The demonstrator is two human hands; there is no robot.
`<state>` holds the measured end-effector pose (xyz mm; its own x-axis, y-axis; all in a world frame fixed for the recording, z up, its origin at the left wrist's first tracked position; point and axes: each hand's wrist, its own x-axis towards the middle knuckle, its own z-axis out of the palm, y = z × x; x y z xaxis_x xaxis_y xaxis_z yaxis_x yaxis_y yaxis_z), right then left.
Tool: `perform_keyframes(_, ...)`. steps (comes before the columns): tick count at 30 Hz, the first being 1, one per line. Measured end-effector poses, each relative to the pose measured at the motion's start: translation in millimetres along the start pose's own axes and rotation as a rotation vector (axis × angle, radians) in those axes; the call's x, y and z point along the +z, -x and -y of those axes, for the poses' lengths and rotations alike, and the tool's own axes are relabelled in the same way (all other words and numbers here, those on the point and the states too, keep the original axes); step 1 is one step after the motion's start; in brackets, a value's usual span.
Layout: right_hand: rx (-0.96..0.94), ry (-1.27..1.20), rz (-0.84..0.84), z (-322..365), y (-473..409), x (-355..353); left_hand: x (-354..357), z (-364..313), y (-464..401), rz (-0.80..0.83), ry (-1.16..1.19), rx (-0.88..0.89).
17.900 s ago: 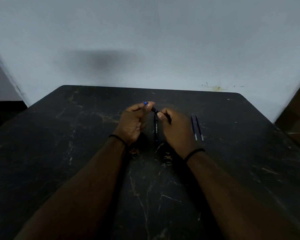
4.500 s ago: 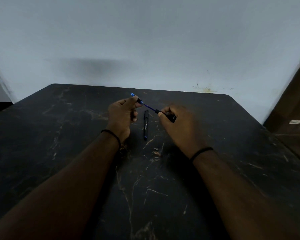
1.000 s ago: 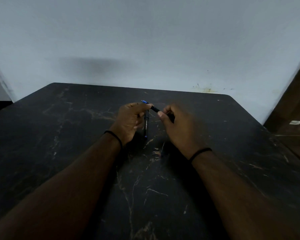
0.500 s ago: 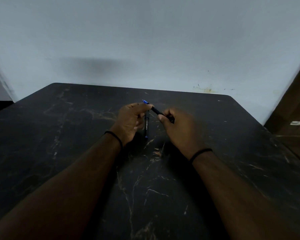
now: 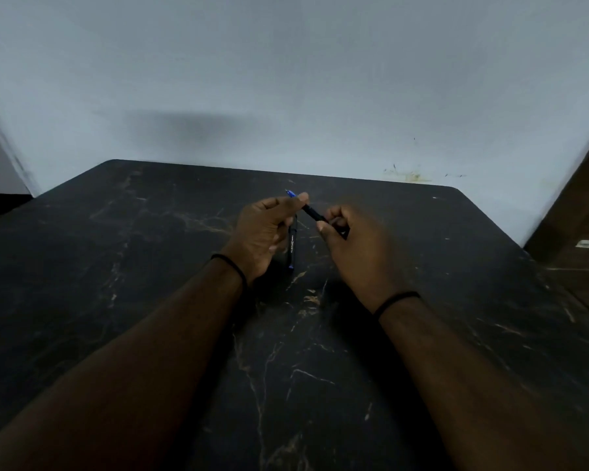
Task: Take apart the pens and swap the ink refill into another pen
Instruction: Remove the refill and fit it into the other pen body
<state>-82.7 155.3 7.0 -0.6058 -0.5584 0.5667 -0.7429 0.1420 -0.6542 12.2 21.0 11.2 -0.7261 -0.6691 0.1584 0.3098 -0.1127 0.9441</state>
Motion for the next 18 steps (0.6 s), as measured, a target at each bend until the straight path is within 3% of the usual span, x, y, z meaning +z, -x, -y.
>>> perform_keyframes(9,-0.073,0.001,0.020,9,3,-4,-2,-2,0,-0.008,0.005,0.013)
perform_keyframes(12,0.034,-0.161,0.097,13,3,0,-4,-2,-2,0.013,0.027,0.022)
perform_keyframes(16,0.299,-0.582,0.301,15,3,0,-6,-3,-4,0.021,0.040,0.037)
perform_keyframes(18,0.237,-0.473,0.284,12,2,2,-6,-3,-4,0.031,0.041,0.044)
